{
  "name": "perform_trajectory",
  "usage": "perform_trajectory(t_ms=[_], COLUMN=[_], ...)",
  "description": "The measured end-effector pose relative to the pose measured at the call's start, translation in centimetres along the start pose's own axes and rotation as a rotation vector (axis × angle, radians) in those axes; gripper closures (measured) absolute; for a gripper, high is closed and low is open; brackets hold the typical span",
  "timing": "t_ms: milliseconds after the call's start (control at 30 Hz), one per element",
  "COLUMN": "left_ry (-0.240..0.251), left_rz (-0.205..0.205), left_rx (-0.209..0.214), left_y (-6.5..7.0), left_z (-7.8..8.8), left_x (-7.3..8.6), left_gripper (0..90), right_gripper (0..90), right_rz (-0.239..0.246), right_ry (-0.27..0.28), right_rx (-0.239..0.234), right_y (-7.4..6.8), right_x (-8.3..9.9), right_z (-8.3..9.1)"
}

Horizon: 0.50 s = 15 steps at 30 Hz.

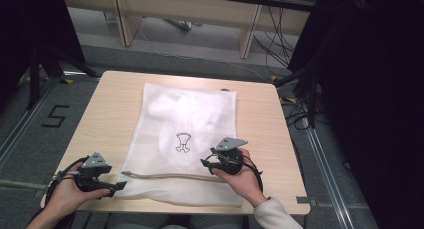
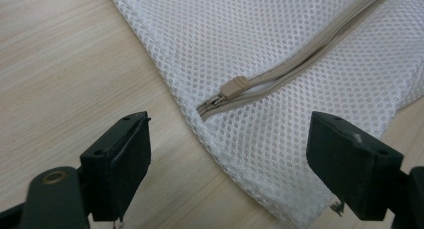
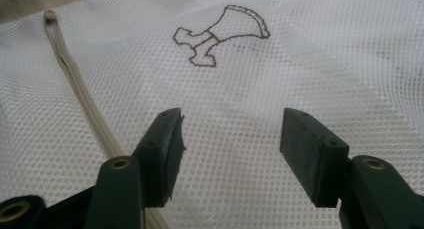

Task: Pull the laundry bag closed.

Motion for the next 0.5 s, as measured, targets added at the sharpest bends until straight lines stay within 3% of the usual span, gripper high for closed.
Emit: perform_trajectory(t_ms=[67, 100, 300, 333, 433, 500], left_ry=[0.011, 0.010, 0.034, 0.015, 0.001, 0.029], left_rz=[0.028, 0.010, 0.011, 0.002, 0.001, 0.016], left_rx=[-0.007, -0.011, -0.019, -0.021, -0.018, -0.025], left_y=[-0.2, -0.3, -0.5, -0.5, -0.6, -0.5], left_z=[0.2, 0.3, 0.4, 0.5, 0.5, 0.3], left_x=[-0.1, 0.0, -0.1, 0.0, 0.2, 0.1], left_gripper=[17.6, 17.6, 18.2, 18.3, 18.0, 17.9], right_gripper=[41.9, 41.4, 39.8, 41.7, 47.5, 48.3], right_rz=[-0.018, -0.017, -0.023, 0.012, 0.053, 0.063], right_ry=[0.001, 0.013, 0.033, 0.029, 0.029, 0.035], right_rx=[0.013, 0.015, 0.024, 0.005, -0.026, -0.044], right_y=[-0.1, -0.1, -0.4, -0.7, -1.5, -2.0], right_x=[-0.2, -0.3, -0.9, -1.0, -1.3, -1.7], right_z=[0.3, 0.4, 0.7, 0.5, -0.1, -0.7])
Point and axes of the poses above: each handheld gripper's, and its own axes: z roughly backward along the jaws, x roughly out of its underside, y roughly to its right, the point moved 7 cm from there along -z, roughly forward along the jaws, and after that the axes turned 10 degrees about y, right-handed, at the moved point
